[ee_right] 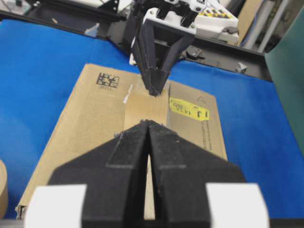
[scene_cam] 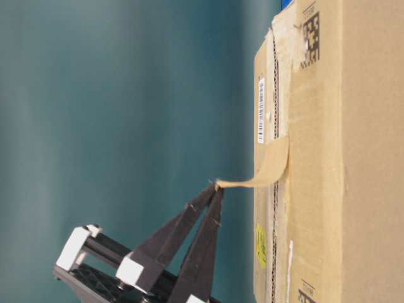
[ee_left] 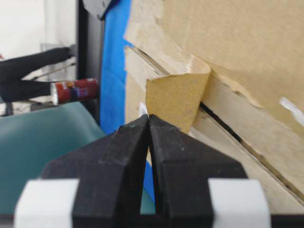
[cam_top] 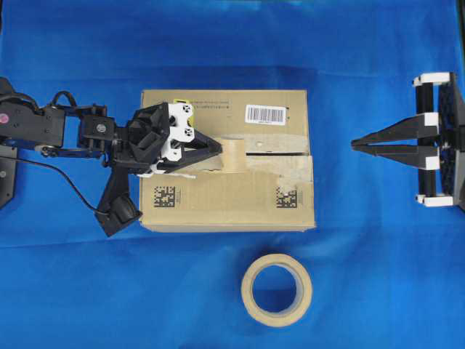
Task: Apply tape along the seams of the closed cardboard box to seal it securely.
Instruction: 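Bring the right gripper over the seam to press the tape end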
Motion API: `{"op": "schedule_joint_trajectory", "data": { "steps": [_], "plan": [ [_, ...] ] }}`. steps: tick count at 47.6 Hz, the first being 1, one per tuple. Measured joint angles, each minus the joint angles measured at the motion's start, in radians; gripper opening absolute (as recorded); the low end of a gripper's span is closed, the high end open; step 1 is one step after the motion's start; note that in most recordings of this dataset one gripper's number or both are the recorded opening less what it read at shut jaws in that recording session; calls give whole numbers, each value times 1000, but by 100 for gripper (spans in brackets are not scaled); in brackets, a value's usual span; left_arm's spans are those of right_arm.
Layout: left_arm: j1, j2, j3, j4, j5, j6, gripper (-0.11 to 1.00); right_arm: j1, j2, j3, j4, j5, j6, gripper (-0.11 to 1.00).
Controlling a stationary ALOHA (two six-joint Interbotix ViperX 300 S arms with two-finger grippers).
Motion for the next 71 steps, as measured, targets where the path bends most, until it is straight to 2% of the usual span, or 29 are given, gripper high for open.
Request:
{"op": "schedule_joint_trajectory", "data": {
  "steps": [16,47,65,68,71],
  "plan": [
    [0,0,0,0,141,11,0,0,91,-21,2,-52,3,0],
    [31,0,0,5,170,40,0,-3,328,-137,9,-104,5,0],
    [31,0,0,6,178,41,0,-29,525,-273,44,-109,12,1],
    [31,0,0,6,179,41,0,-31,552,-301,48,-106,12,6],
    [31,0,0,5,181,41,0,-31,581,-330,54,-101,12,20]
  ]
}}
